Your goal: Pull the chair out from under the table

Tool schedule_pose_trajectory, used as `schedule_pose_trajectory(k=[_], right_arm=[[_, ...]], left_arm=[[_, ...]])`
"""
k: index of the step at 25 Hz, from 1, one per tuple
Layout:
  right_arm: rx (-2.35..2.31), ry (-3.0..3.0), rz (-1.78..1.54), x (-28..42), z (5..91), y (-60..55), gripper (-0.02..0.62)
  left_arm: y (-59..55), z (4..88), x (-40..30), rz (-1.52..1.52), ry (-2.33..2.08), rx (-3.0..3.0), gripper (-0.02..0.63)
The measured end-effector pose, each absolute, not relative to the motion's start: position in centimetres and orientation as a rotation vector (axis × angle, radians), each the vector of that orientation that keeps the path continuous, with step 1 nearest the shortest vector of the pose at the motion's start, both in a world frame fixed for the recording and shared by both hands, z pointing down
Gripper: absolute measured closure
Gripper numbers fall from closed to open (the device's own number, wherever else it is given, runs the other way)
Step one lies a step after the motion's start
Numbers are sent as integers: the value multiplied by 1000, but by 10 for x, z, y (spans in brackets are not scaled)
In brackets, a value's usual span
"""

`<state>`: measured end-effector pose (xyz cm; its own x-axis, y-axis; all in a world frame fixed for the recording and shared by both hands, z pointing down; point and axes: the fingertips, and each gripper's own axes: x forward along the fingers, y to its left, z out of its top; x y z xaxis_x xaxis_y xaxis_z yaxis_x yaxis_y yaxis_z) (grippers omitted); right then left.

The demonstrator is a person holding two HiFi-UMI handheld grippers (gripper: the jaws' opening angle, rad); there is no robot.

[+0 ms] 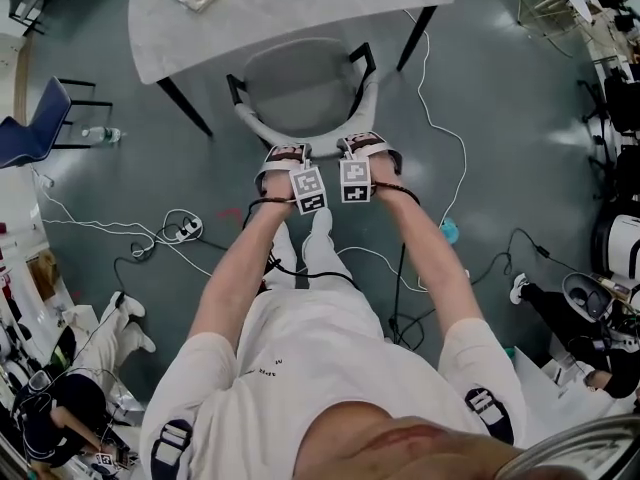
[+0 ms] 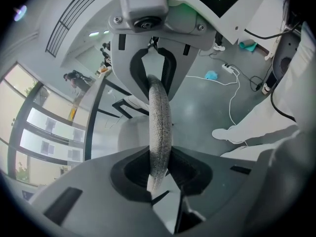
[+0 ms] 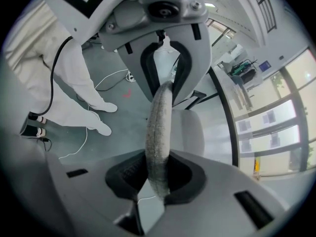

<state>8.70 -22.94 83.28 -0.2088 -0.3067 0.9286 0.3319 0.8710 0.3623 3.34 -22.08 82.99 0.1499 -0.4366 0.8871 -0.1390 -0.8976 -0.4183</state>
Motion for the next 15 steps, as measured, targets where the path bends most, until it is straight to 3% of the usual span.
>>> schedule_pose_trajectory(k=[15], right_arm=[[-44,-1679,-565,99,834,-169,511]], left_arm=[[-159,831,46,-1836,533,-2224,520]])
